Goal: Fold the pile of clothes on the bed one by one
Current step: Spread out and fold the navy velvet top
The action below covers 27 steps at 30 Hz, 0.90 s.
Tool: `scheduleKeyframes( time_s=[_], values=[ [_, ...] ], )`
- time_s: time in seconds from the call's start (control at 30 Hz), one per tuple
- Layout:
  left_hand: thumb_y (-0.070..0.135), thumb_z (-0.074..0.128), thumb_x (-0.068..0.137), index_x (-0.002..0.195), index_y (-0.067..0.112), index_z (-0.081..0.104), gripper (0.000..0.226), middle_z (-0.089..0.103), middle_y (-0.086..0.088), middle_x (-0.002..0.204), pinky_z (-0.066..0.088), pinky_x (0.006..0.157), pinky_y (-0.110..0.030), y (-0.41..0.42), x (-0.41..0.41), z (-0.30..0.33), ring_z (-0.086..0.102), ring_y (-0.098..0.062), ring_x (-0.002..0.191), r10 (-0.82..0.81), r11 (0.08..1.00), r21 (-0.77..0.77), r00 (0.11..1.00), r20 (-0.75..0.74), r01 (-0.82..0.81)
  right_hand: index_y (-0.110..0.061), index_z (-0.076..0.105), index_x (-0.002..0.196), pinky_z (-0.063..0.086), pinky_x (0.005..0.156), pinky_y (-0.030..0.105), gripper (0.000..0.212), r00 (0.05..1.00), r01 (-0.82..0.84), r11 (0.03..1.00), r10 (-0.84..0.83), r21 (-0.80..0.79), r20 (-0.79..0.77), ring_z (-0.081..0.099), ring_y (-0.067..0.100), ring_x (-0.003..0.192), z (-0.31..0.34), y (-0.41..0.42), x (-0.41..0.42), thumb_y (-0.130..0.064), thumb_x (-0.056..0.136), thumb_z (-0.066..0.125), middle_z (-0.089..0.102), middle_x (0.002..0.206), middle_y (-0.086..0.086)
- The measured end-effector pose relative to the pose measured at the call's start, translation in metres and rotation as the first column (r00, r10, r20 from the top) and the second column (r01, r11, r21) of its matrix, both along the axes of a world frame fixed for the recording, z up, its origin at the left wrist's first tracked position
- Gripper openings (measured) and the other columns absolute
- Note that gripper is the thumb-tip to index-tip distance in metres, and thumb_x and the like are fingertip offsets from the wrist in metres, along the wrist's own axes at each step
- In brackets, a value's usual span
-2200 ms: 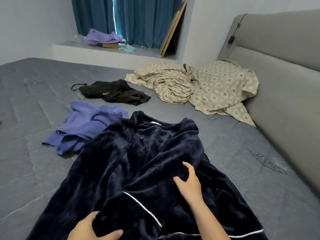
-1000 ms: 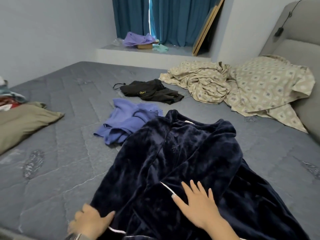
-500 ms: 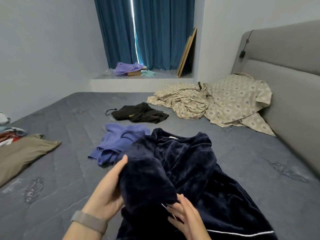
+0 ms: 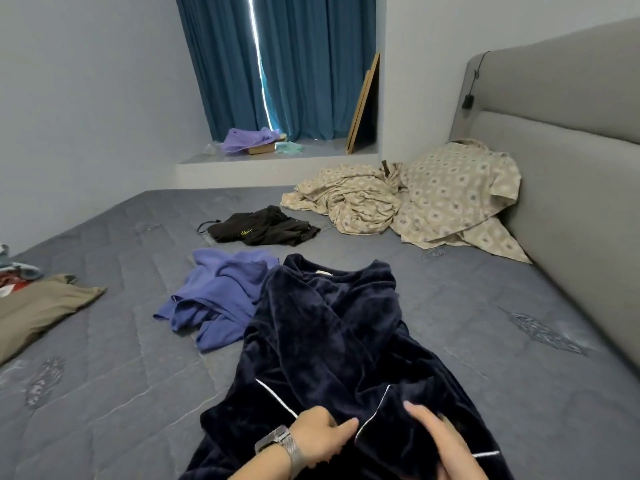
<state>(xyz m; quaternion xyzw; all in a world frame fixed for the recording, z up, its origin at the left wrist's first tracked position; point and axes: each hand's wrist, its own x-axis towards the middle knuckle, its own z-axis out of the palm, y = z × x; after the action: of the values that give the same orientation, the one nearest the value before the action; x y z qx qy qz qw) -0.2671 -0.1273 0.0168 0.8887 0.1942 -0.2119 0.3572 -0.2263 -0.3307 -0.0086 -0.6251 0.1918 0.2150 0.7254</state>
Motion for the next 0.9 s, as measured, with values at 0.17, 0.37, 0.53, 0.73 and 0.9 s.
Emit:
scheduleKeyframes(
  time_s=[0.17,0.37,0.53,0.73,0.9],
  values=[
    [0.049,0.058,0.086,0.082,0.031,0.055,0.019,0.063,0.012,0.089,0.048,0.086,-0.025,0.021,0.028,-0.005,0.061,-0.01,0.089,0.065,0.953,0.245,0.913,0.403,-0.177,-0.035,0.024,0.148,0.042,0.087,0.036,0.089,0.963,0.113,0.897,0.007,-0.428,0.268,0.062,0.029,0.101,0.022,-0.011,-0.007,-0.015,0.077,0.073,0.062,0.113,0.008],
    [0.044,0.051,0.092,0.145,0.033,0.034,0.056,0.031,0.0,0.152,0.036,0.107,-0.038,0.031,0.062,-0.01,0.029,-0.021,0.14,-0.161,0.814,0.538,0.804,0.573,-0.22,-0.066,0.015,0.132,0.045,0.091,0.026,0.073,0.918,-0.039,0.474,0.364,-0.88,0.156,0.052,0.014,0.097,0.016,-0.028,-0.005,-0.031,0.084,0.058,0.043,0.106,-0.003],
    [0.063,0.027,0.094,0.148,0.049,0.006,0.059,-0.001,-0.001,0.162,0.005,0.117,-0.055,0.04,0.07,-0.044,-0.005,-0.025,0.148,-0.267,0.792,0.552,0.961,-0.074,0.263,-0.038,0.064,0.111,0.049,0.089,0.047,0.058,0.796,0.168,0.309,0.517,-0.936,0.314,0.04,0.021,0.111,0.006,0.001,0.0,-0.037,0.057,0.085,0.047,0.12,0.001],
    [0.05,0.035,0.096,0.136,0.041,0.04,0.041,0.051,0.006,0.138,0.037,0.095,-0.043,0.052,0.089,-0.031,0.049,-0.021,0.124,-0.29,0.702,0.703,0.947,0.139,0.111,-0.03,0.045,0.137,0.02,0.112,0.056,0.066,0.764,0.028,0.169,0.631,-0.985,0.131,0.049,0.016,0.126,-0.002,0.035,0.033,-0.057,0.08,0.065,0.059,0.125,-0.009],
    [0.017,0.074,0.079,0.127,0.043,0.055,0.057,0.064,0.0,0.118,0.043,0.071,-0.043,0.073,0.129,-0.019,0.064,-0.025,0.093,-0.389,0.563,0.826,0.872,0.297,-0.03,-0.038,0.046,0.125,0.028,0.11,0.04,0.035,0.786,-0.104,0.349,0.602,-0.931,0.138,0.054,0.007,0.117,0.012,0.035,0.047,-0.048,0.093,0.053,0.059,0.118,-0.016]
  ],
)
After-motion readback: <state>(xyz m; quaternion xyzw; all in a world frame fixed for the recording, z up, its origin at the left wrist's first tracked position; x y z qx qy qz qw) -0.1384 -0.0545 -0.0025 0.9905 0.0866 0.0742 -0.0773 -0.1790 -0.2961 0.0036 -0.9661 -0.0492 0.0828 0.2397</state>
